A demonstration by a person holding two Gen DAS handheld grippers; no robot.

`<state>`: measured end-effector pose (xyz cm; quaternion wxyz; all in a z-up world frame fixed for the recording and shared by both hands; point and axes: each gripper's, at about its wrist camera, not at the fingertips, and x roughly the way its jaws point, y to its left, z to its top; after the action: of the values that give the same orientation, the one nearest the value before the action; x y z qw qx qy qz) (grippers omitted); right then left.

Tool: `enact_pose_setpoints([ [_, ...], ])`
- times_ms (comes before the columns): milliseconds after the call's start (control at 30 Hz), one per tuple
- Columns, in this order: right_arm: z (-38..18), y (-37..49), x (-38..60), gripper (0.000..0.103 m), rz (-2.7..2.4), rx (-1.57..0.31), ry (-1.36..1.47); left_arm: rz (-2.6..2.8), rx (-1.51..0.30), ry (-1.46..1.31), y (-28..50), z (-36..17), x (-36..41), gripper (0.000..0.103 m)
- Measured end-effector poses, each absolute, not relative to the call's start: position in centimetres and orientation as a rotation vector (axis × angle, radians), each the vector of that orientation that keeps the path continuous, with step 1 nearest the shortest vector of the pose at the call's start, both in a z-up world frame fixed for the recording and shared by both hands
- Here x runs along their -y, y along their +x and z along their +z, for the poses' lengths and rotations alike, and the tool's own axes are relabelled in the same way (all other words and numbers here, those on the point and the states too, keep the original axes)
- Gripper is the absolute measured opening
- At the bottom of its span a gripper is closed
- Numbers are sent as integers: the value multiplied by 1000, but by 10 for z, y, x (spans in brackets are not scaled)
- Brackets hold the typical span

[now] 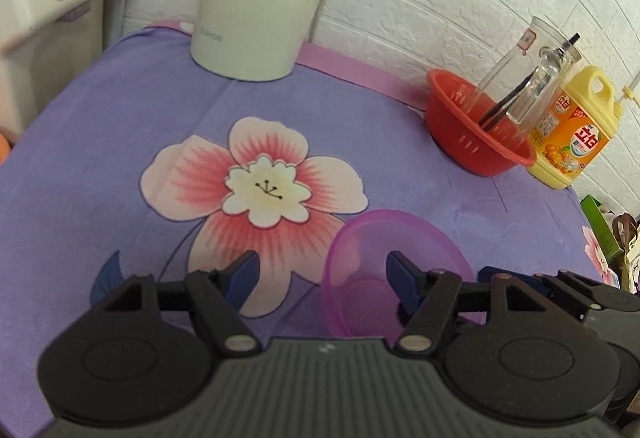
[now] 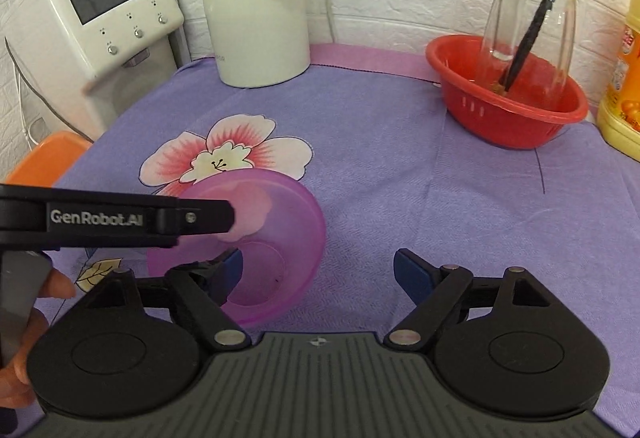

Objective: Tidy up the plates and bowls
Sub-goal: 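Move the right tool to the pink plastic bowl and close on its rim, then carry the pink bowl and lower it into the white bowl, then open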

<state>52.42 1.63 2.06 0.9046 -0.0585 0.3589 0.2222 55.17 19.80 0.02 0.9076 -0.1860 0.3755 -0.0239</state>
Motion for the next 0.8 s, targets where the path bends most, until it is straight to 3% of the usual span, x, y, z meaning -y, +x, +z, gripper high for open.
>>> enact_pose_setpoints([
  [133,18,527,-20,103,461,-748,-126,-50,-780,-378,555,-3,-194,69],
  [200,17,529,-23,103,467,-756,-121,-50,-781,-376,555,-4,-192,63],
  [233,16,529,-26,103,473,-762,-125,-59,-784,-376,555,-5,-191,53],
  [300,13,528,-32,79,486,-771,-144,-63,-783,-362,554,-7,-187,48],
  [333,12,527,-33,67,491,-769,-148,-66,-785,-335,553,-7,-185,36],
  [433,12,525,-37,65,500,-763,-148,-77,-781,-321,550,-8,-181,23],
  [800,33,492,-29,65,502,-720,-164,-87,-756,-364,516,17,-175,22],
])
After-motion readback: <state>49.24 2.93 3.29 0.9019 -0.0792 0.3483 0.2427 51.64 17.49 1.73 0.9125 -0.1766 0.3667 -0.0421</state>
